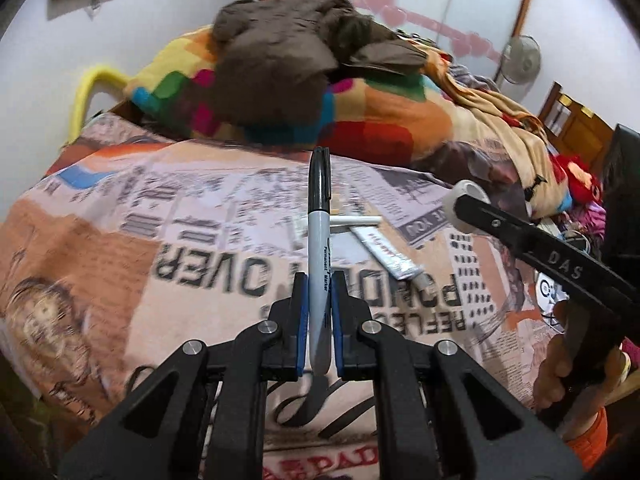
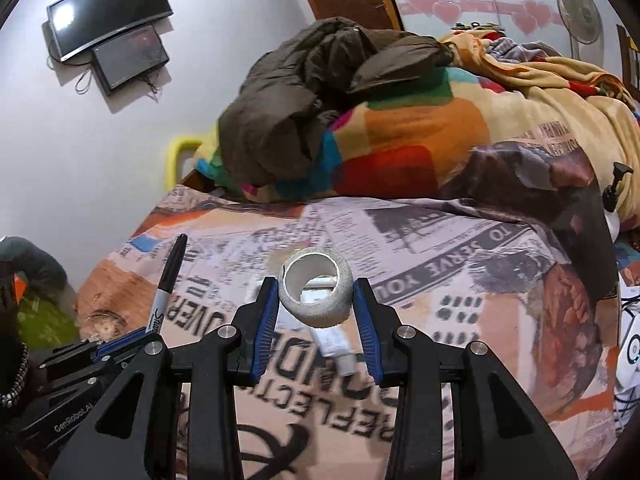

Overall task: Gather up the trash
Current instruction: 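Carry marker in left gripper and tape roll in right gripper to bin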

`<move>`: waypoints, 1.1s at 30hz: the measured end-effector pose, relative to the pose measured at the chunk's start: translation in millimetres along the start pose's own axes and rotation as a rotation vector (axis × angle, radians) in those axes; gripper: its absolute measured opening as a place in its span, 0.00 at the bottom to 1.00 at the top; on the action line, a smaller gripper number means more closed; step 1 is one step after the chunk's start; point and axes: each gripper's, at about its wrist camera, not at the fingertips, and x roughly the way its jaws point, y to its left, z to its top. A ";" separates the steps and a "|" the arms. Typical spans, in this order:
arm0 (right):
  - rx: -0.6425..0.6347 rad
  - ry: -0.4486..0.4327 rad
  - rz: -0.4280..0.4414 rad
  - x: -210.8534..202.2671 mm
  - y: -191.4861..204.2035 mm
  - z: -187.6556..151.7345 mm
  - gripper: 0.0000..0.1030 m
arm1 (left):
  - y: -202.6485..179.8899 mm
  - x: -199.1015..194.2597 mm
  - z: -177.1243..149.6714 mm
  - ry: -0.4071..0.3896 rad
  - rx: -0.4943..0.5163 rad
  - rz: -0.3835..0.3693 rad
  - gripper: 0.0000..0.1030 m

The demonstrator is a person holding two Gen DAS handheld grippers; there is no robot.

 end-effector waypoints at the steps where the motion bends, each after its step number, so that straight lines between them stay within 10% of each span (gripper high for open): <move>1: -0.007 -0.001 0.011 -1.8 7.0 -1.0 0.34 | 6.2 -6.3 -2.4 -0.003 -0.006 0.012 0.09; 19: -0.258 0.031 0.250 -44.0 174.9 -50.2 0.34 | 110.2 -140.5 -55.7 -0.091 -0.145 0.218 0.09; 33: -0.421 0.129 0.381 -65.1 283.5 -118.5 0.34 | 198.2 -259.9 -156.1 -0.127 -0.331 0.341 0.09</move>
